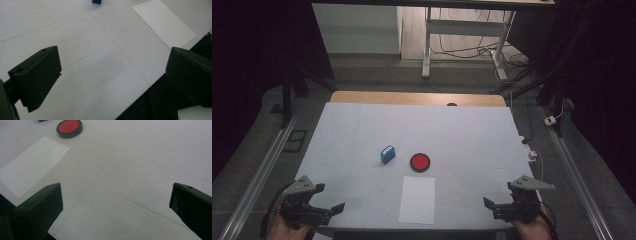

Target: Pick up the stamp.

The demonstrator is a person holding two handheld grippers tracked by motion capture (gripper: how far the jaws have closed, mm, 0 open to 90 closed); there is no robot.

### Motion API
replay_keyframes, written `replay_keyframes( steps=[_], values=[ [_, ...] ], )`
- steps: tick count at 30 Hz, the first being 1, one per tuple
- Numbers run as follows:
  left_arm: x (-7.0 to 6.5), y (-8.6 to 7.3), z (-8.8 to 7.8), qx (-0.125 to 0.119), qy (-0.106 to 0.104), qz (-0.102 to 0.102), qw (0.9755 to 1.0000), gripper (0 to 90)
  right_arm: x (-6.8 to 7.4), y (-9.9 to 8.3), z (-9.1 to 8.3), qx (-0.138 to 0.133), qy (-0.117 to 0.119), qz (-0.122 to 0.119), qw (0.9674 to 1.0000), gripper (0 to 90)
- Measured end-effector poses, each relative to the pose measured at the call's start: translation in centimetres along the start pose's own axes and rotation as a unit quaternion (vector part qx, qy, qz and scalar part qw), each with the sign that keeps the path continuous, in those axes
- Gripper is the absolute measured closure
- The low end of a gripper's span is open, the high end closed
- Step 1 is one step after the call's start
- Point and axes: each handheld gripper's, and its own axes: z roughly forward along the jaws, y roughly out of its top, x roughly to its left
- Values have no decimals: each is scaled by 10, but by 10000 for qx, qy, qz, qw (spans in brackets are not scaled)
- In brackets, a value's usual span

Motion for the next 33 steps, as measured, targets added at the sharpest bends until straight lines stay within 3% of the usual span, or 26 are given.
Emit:
replay_keyframes(
  steps=[17, 33],
  values=[
    [-2, 3, 4, 233, 89, 76, 9997, 11, 2, 0, 1, 36, 37, -95, 9999, 0],
    [-4, 12, 7, 129, 137, 214, 9996, 9, 2, 0, 1, 77, 28, -120, 9999, 0]
  ],
)
